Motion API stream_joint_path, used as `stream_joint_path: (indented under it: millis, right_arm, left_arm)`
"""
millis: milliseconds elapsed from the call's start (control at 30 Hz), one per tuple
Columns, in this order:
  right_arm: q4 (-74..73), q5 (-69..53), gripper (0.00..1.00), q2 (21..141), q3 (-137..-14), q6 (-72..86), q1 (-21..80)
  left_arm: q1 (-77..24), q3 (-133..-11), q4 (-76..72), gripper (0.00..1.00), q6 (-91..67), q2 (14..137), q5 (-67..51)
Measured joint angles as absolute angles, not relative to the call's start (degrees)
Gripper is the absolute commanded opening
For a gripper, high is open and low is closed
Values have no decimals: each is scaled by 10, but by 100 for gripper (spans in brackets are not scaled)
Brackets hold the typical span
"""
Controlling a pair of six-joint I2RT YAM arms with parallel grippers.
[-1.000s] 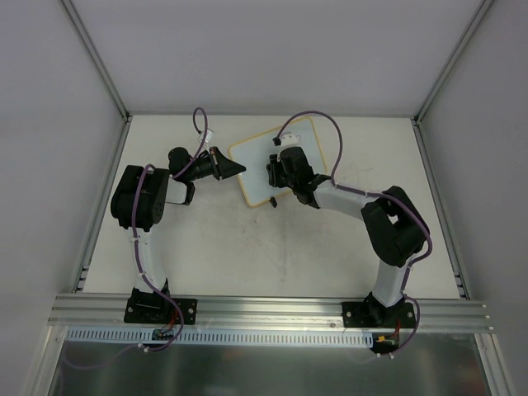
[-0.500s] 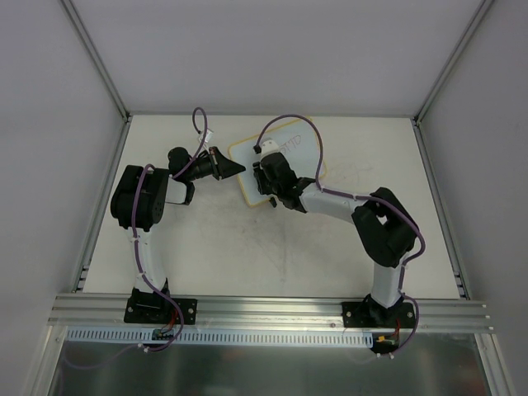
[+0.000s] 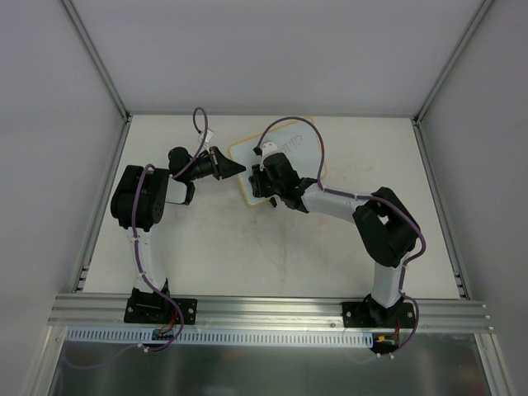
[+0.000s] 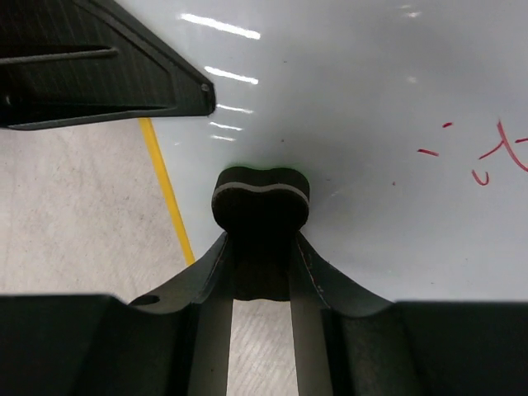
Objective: Erase the whiteboard
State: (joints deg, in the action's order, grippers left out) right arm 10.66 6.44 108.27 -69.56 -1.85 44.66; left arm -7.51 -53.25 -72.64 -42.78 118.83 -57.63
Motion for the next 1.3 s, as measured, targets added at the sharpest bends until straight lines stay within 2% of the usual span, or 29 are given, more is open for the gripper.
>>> stream_joint_path:
  millis: [333, 533, 833, 1300]
  right_arm:
    - [102, -7, 0, 1063, -674, -6, 359]
    - [91, -9, 0, 1056, -672, -9, 307]
    - [61, 10, 0, 1056, -687, -32, 290]
    - [-8, 35, 0, 1080, -779, -71, 245]
  left_arm:
    - [-77, -535, -726, 0, -428, 1188, -575]
    - [-79, -536, -726, 0, -427, 1188, -572]
    - [-79, -536, -727, 0, -427, 1188, -573]
    - [-79, -539, -730, 0, -424, 1188, -580]
